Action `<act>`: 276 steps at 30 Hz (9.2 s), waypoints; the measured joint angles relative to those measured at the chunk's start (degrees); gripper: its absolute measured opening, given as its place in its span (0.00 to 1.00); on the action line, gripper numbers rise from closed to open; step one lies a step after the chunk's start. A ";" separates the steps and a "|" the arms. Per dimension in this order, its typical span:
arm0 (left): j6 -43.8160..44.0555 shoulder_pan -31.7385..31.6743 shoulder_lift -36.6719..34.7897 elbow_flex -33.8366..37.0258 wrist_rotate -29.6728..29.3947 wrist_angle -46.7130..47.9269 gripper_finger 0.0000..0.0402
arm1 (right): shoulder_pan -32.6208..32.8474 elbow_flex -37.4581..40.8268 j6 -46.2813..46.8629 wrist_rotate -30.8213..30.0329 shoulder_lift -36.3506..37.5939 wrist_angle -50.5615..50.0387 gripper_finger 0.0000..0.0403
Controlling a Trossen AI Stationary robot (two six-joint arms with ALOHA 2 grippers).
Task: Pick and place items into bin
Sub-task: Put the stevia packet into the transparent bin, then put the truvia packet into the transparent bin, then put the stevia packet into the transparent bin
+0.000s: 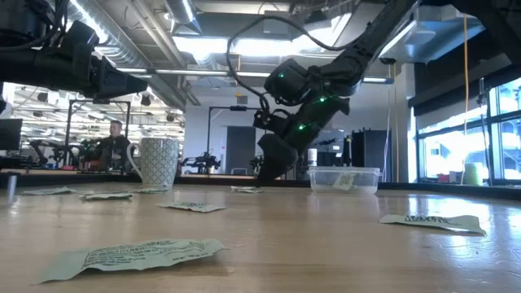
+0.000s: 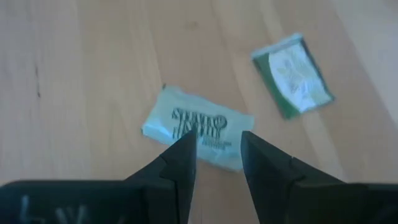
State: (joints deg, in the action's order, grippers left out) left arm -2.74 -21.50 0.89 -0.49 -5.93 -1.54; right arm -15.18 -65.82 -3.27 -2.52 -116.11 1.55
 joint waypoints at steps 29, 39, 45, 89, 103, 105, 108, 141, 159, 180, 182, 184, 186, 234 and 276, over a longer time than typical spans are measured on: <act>0.00 0.00 0.02 0.02 0.01 0.00 0.20 | 0.01 -0.26 -0.22 0.11 -3.82 0.80 0.15; 0.00 0.00 0.00 0.02 0.00 0.00 0.20 | -0.02 0.34 -1.76 -0.13 -0.42 -2.38 0.09; 0.00 0.02 0.02 0.02 0.00 0.00 0.20 | -0.25 0.19 -1.94 -0.55 9.20 -12.56 0.09; 0.02 0.02 1.20 0.00 0.63 0.07 0.20 | -12.04 11.65 0.11 -9.90 26.05 -30.87 0.10; 0.02 0.02 1.20 0.00 0.63 0.07 0.20 | -11.23 9.16 -1.88 -7.85 26.08 -22.34 0.33; 0.02 0.02 1.20 0.00 0.63 0.07 0.20 | -10.20 8.51 -4.51 -3.77 26.12 -18.13 0.34; 0.02 0.02 1.20 0.00 0.62 0.07 0.20 | -8.55 8.44 -6.04 1.97 25.89 -10.09 0.34; 0.00 0.02 1.24 0.00 0.92 0.07 0.20 | -4.76 -13.68 -3.05 0.19 -7.82 -7.55 0.34; 0.00 0.00 1.24 0.00 0.92 0.07 0.20 | -4.83 -13.99 -3.45 -2.15 -8.41 -11.16 0.06; 0.00 0.02 1.26 0.00 0.98 0.09 0.20 | -3.67 -12.84 -4.96 -1.91 11.87 -37.10 0.04; 0.00 0.00 1.26 0.00 1.02 0.09 0.20 | -3.89 -11.87 -4.58 -1.93 14.17 -40.14 0.04; 0.02 0.02 1.28 0.00 1.01 0.07 0.20 | -4.31 -10.35 -4.08 -2.20 16.40 -42.14 0.04; 0.02 0.02 1.33 0.00 1.01 0.13 0.20 | -4.94 -7.91 -2.92 -2.31 18.92 -41.68 0.05; 0.61 0.01 1.64 0.00 1.03 0.10 0.20 | -9.46 7.49 0.24 -3.76 25.31 -31.40 0.27; 0.49 0.01 1.63 0.00 0.96 -0.40 0.20 | 43.78 19.83 14.35 -0.07 20.48 -7.92 0.20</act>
State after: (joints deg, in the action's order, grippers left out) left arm -2.25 -21.49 2.52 -0.49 -4.97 -1.94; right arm 28.60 -45.99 11.07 -2.59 -95.63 -6.37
